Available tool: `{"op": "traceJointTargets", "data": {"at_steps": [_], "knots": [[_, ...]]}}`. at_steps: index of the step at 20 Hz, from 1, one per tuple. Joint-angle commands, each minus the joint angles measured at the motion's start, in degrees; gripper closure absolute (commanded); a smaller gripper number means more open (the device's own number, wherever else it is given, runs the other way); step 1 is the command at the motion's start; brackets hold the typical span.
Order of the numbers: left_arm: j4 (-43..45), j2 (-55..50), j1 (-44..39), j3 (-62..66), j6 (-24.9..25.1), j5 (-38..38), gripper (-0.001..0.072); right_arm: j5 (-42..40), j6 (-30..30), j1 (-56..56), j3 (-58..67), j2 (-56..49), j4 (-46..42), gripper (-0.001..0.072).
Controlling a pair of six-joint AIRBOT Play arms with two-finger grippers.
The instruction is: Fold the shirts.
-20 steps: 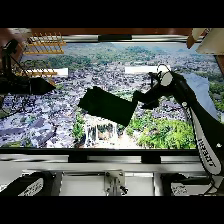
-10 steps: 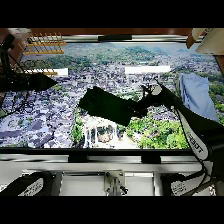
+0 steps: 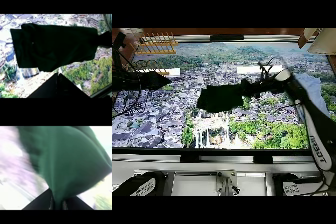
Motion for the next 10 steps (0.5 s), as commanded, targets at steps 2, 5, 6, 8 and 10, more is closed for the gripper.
{"op": "traceJointTargets", "data": {"at_steps": [2, 5, 6, 8, 10], "knots": [[-0.48, 0.04, 0.00, 0.00, 0.02, 0.02, 0.0678, 3.02, 5.05, -5.18, 10.95, 9.79, 0.02, 0.0638], [-0.48, 0.04, 0.00, 0.00, 0.02, 0.00, 0.0678, 5.35, 8.55, -8.28, 14.99, 12.90, -6.08, 0.0638], [-0.48, 0.04, 0.00, 0.00, 0.02, 0.00, 0.0678, 5.81, 8.61, -9.11, 15.76, 13.11, -7.72, 0.0638], [-0.46, 0.02, -0.24, 0.00, 0.02, 0.04, 0.0678, 4.24, 8.57, -10.54, 16.09, 13.07, -11.32, 0.0638], [-0.42, 0.00, -1.40, 0.00, 0.22, 0.09, 0.0678, 1.11, 8.59, -11.43, 16.09, 12.74, -16.68, 0.0638]]}}
